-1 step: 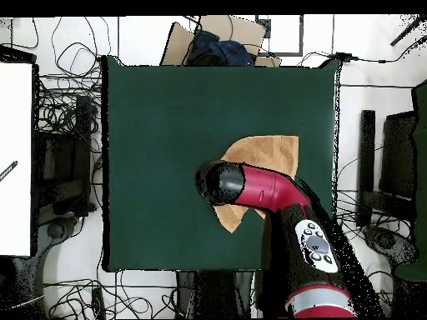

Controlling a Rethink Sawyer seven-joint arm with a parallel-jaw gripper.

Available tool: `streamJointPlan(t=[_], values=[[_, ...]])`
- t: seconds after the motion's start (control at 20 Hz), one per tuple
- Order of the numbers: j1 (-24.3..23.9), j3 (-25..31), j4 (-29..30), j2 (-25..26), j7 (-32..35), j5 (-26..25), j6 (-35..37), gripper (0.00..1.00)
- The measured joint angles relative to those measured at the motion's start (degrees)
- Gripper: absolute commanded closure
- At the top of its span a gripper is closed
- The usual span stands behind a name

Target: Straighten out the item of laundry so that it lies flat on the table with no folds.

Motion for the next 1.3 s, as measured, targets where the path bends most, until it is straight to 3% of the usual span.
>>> streamJointPlan(t=[1.3], values=[[-0.1,0.0,-1.9,8.7,0.0,0.0,0.0,0.00]])
